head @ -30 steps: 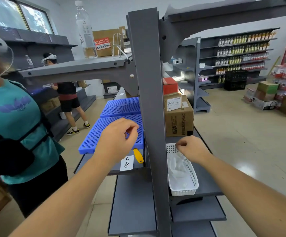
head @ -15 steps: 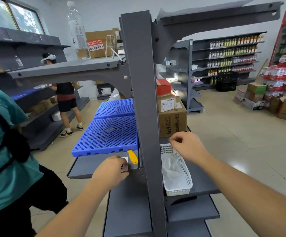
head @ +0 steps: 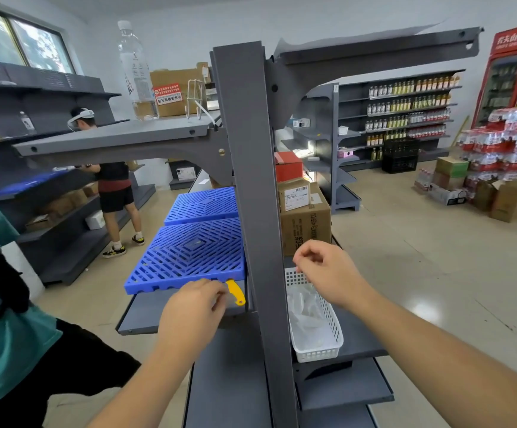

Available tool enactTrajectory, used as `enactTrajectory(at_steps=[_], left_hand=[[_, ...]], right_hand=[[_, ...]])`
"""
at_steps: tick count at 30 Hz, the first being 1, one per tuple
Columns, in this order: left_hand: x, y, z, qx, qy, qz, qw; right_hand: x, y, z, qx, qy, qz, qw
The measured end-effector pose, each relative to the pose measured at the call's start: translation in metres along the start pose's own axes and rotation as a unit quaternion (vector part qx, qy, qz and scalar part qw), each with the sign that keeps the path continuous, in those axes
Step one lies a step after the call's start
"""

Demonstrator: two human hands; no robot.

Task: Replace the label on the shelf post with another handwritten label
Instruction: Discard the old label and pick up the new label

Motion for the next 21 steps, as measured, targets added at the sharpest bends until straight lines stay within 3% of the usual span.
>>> enactTrajectory(at_steps=[5, 11, 16, 21], left_hand=[[-0.007, -0.034, 0.049, -0.070, -0.127, -0.055, 0.988], [-0.018, -0.070, 0.092, -0.115, -0.241, -0.152, 0.952], [-0.028, -0.089, 0.098, -0.126, -0.242, -0.196, 0.942], [-0.027, -0.097, 0.096, -0.140, -0.217, -0.194, 0.946]], right_hand=[[-0.012, 0.021, -0.015, 0.063, 0.060, -0.006, 0.996], [-0.017, 0.048, -0.024, 0.182, 0.076, -0.036, 0.980], [-0.019, 0.068, -0.021, 0.311, 0.069, -0.059, 0.946], [-0.020, 0.074, -0.009, 0.322, 0.052, -0.035, 0.945]])
Point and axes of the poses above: each hand's wrist, its own x-axis towards the middle knuckle, its own z-axis out of the back of the hand, y = z × x, the point moved 6 cm from there along x, towards the middle knuckle, and after that the axes turned 7 degrees about z, right-handed, at the moved point
